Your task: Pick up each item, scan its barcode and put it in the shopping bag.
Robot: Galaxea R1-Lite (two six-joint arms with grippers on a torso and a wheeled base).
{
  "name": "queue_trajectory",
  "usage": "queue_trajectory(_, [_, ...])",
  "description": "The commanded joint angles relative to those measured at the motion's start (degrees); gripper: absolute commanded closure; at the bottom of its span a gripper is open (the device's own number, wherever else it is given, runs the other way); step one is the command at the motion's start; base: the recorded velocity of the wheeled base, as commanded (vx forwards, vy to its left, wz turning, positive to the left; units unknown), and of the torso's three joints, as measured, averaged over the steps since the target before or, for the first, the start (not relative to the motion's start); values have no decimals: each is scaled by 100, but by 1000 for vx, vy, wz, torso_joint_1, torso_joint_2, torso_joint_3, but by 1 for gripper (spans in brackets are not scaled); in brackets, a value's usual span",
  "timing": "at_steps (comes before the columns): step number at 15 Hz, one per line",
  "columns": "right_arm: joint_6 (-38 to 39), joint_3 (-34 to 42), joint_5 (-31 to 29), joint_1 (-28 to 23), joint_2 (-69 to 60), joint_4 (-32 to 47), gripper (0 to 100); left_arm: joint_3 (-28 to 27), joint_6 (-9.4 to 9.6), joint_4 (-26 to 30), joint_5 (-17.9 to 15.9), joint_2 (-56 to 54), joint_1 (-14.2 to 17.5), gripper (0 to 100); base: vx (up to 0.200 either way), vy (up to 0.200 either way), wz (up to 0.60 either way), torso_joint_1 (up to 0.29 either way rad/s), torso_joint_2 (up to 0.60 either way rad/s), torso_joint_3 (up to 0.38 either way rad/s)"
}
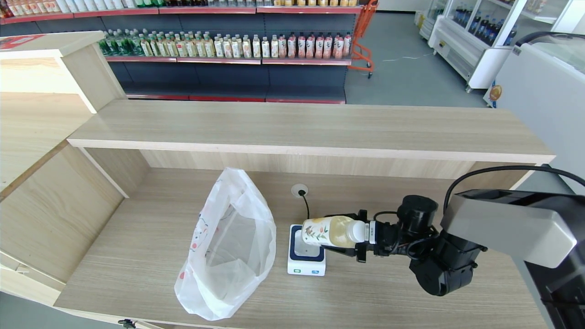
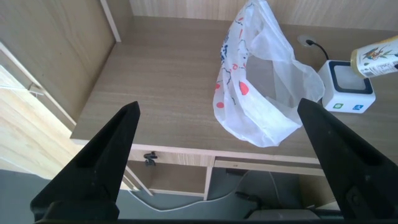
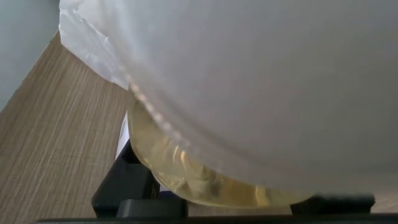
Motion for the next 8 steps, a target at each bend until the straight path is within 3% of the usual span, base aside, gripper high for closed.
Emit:
queue_trajectory(1, [-99, -105, 95, -12, 188, -45, 100, 1, -4, -1, -6, -2, 0, 0, 0, 0, 0, 0, 0, 0])
queue_trajectory(8, [-178, -641, 323, 6, 557, -98, 100, 1, -4, -1, 2, -2, 0, 0, 0, 0, 0, 0, 0, 0])
